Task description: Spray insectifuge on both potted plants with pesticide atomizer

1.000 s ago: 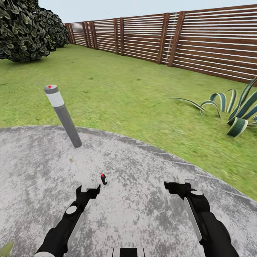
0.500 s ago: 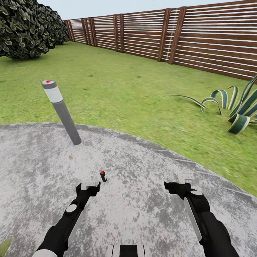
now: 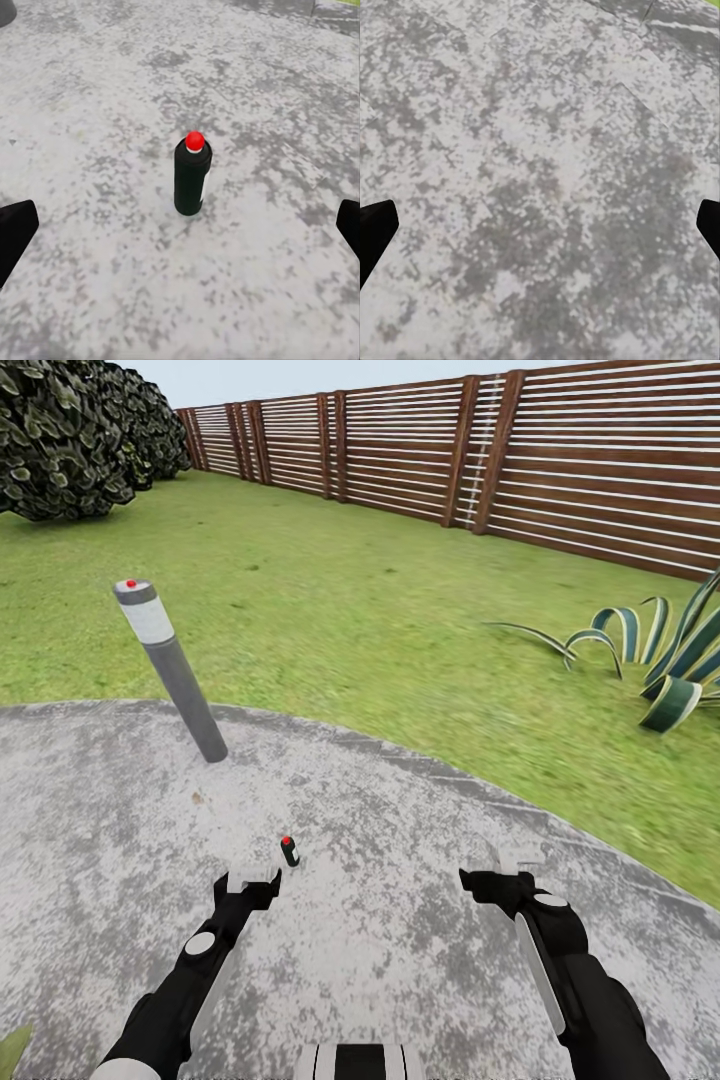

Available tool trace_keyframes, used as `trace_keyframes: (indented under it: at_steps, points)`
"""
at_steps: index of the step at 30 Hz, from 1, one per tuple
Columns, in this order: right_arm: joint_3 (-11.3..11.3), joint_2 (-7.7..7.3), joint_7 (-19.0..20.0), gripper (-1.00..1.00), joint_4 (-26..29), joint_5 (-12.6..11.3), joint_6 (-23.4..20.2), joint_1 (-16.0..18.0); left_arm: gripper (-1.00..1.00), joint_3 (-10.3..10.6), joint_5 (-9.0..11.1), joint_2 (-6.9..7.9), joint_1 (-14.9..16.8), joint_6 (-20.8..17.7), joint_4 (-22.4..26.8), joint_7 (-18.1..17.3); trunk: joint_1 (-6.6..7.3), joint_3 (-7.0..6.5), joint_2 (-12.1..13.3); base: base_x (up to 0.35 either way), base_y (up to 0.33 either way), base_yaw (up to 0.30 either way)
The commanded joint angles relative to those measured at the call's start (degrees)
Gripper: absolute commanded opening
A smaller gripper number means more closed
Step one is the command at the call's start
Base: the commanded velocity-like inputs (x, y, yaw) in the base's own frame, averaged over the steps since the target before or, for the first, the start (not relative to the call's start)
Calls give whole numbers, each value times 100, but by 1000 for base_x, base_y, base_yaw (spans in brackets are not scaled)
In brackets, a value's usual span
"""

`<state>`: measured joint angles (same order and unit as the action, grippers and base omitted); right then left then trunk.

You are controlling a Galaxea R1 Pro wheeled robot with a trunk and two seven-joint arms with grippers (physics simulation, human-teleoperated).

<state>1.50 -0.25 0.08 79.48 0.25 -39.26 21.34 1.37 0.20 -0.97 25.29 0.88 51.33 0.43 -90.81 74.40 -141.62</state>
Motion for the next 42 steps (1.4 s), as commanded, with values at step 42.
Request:
trace_keyframes:
  at_steps: [42]
  points:
    - [-5,-1,1,100,7,-3,-29,2,100,5,-10,0,2,45,4,1,-118,558,-178,0,0,-13]
